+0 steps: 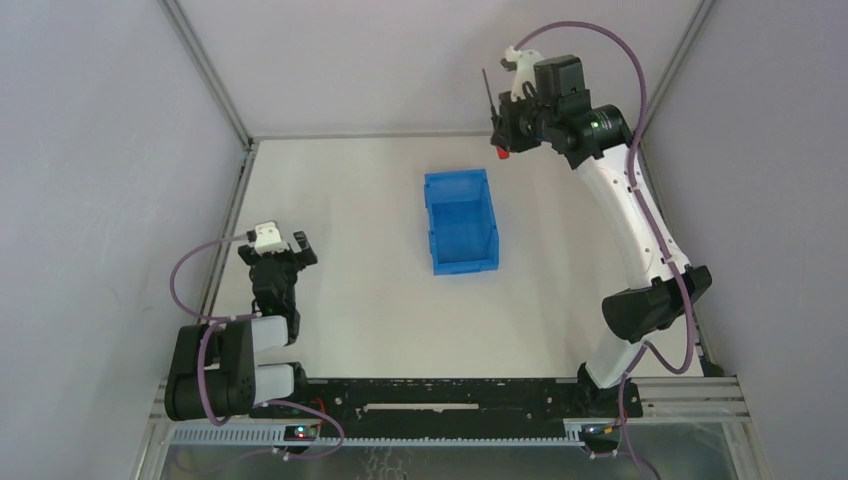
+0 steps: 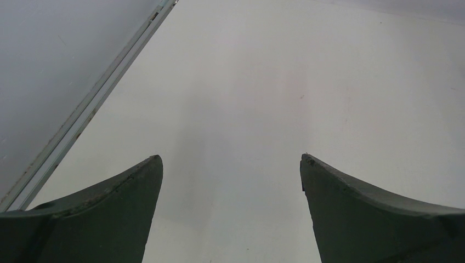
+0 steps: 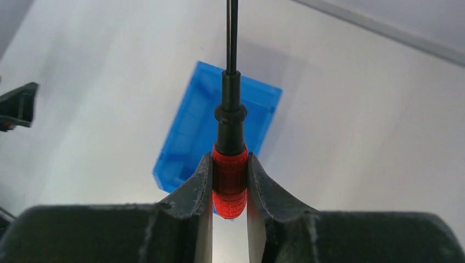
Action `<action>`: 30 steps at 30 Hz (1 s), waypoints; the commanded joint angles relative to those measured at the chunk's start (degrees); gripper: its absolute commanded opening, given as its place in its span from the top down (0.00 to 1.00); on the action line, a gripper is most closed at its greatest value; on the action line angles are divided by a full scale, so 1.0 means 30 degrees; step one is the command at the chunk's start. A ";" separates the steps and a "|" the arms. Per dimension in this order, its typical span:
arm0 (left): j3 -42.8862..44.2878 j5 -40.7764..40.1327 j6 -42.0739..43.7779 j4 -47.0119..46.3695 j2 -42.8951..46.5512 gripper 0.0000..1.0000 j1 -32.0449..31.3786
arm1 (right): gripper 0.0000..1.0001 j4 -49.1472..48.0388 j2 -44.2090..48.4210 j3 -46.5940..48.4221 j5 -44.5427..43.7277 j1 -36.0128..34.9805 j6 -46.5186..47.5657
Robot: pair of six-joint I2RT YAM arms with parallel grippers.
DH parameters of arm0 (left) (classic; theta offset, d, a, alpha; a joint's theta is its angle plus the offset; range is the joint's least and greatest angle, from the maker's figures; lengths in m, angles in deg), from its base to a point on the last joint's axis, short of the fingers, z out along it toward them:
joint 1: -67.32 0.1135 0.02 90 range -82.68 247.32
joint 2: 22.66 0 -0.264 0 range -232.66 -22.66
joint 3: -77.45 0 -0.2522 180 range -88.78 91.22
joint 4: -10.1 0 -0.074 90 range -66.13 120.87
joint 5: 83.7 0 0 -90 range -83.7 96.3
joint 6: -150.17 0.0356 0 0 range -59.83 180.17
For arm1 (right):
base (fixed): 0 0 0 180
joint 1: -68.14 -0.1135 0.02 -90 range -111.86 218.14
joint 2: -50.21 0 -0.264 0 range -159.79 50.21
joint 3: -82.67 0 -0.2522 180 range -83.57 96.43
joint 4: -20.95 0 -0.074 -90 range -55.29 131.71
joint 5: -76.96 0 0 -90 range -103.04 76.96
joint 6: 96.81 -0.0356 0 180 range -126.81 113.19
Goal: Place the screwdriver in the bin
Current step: Place the screwdriver in the bin.
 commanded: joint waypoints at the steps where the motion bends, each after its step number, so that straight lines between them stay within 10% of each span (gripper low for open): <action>1: 0.0811 -0.0092 0.0278 -0.0679 0.0289 0.00 -0.0164 | 0.97 -0.0563 -0.0425 0.2006 -0.0120 -0.1547 0.0898; 30: 0.0809 -0.0092 0.0285 -0.0679 0.0286 0.00 -0.0155 | 0.96 -0.1699 -0.4009 -0.4416 -0.4464 -0.5199 -0.0746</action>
